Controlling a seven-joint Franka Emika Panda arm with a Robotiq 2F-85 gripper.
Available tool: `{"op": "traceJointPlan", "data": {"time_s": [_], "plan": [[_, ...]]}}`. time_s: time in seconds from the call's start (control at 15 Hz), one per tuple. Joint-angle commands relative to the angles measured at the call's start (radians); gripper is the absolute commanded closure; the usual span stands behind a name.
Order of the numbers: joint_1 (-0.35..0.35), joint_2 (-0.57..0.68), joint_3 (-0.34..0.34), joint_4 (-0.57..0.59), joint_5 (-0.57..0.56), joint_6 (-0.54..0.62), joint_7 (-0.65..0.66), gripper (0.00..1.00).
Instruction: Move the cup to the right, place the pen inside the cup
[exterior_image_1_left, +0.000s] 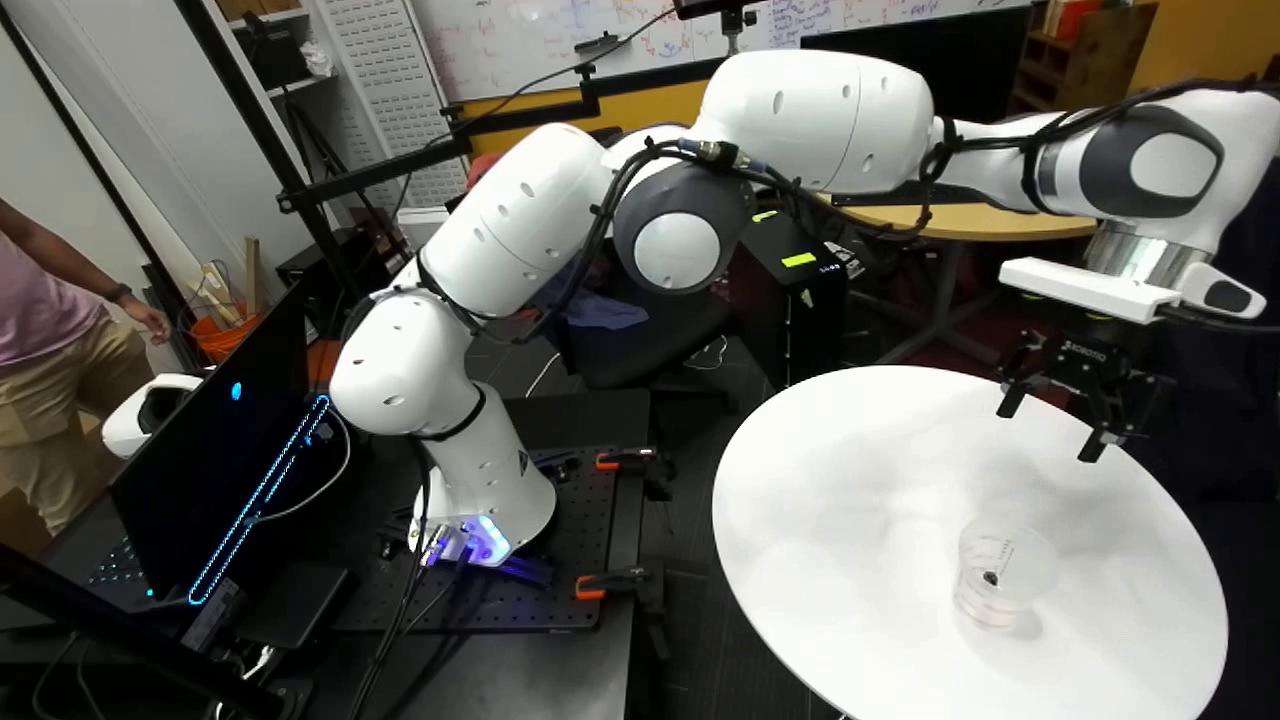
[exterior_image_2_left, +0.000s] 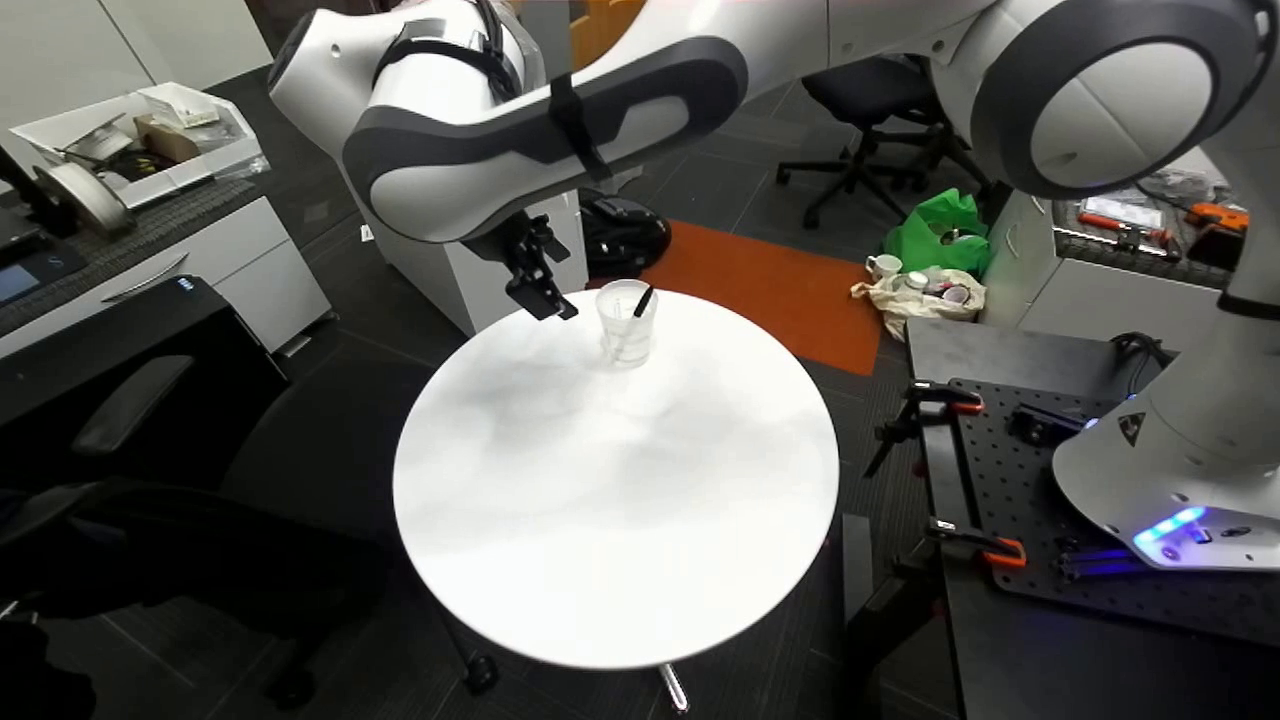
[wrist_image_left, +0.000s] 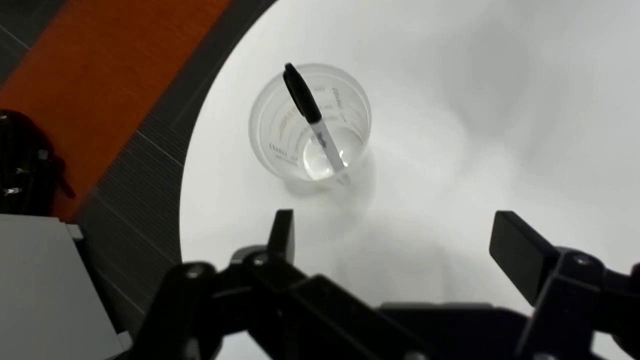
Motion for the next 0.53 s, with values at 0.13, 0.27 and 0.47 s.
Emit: {"op": "traceJointPlan", "data": {"time_s": [0.13, 0.27, 0.47], "plan": [[-0.035, -0.093, 0.025, -0.159, 0.118, 0.270, 0.199, 0.00], [-0.043, -0.117, 0.027, -0.222, 0.144, 0.398, 0.253, 0.00], [-0.020, -0.062, -0.010, -0.161, 0.161, 0.434, 0.222, 0.00]]}}
